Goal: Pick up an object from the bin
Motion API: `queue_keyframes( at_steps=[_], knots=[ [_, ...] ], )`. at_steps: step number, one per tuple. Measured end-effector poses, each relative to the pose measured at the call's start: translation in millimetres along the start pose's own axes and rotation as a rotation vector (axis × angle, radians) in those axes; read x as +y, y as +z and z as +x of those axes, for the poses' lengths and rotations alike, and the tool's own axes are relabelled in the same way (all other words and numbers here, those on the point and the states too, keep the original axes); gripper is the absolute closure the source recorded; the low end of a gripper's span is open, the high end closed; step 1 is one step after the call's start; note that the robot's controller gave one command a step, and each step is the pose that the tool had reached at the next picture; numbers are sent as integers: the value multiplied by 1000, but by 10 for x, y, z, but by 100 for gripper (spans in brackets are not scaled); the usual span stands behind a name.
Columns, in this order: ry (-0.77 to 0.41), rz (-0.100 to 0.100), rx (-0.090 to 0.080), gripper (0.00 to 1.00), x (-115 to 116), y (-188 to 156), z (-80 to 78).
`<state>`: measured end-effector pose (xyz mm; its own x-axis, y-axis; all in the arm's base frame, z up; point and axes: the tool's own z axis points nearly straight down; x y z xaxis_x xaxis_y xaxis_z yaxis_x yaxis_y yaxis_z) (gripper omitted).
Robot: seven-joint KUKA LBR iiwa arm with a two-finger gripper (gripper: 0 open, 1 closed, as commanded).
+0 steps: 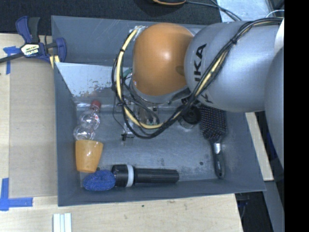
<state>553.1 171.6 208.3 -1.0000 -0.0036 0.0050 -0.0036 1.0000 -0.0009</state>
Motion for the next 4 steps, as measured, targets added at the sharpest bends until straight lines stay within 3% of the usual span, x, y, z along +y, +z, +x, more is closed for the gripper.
queue_keyframes(
  at_steps=[1,2,3,4],
  knots=[
    [4,-2,-8,0,-12,-51,-15],
    [-230,-2,-4,0,680,500,-699],
    [-327,-1,-11,0,642,472,-733],
    [153,-3,-3,0,697,653,-741]
  ],
)
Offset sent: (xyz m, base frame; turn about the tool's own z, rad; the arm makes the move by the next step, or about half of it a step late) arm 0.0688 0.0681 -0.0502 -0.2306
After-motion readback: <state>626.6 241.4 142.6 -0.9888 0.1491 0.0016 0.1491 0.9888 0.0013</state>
